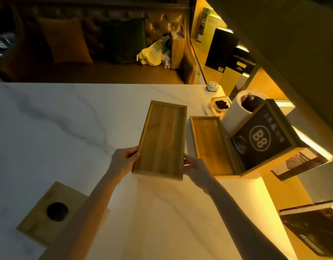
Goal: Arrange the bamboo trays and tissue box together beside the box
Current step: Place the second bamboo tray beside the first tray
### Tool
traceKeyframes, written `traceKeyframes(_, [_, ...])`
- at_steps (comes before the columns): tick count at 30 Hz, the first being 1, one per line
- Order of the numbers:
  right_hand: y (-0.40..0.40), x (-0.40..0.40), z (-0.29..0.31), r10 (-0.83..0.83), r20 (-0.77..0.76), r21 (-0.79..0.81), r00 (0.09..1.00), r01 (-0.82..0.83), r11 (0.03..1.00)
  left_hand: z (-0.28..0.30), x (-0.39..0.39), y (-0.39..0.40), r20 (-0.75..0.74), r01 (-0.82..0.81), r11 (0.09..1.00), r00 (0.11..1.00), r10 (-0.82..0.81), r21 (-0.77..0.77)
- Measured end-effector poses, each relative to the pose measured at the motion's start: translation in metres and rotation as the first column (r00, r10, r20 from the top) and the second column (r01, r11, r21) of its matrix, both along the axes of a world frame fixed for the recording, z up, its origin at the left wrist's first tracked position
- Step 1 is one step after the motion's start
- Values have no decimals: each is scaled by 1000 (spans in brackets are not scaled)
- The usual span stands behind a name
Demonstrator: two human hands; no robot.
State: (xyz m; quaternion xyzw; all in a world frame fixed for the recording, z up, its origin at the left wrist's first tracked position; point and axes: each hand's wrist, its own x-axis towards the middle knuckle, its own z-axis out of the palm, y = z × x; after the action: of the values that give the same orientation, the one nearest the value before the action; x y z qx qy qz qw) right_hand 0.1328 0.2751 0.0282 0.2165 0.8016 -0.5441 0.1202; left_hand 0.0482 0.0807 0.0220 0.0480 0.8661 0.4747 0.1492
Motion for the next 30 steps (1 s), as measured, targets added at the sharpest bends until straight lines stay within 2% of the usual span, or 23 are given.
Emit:
traceKeyframes(12, [40,-16,-37,-4,112,26,994,2,1000,-35,-8,40,23,-24,996,999,26,-82])
traceKeyframes(30, [49,-32,-70,-33,113,87,993,23,996,-74,-26,56,45,-15,989,999,22,-149])
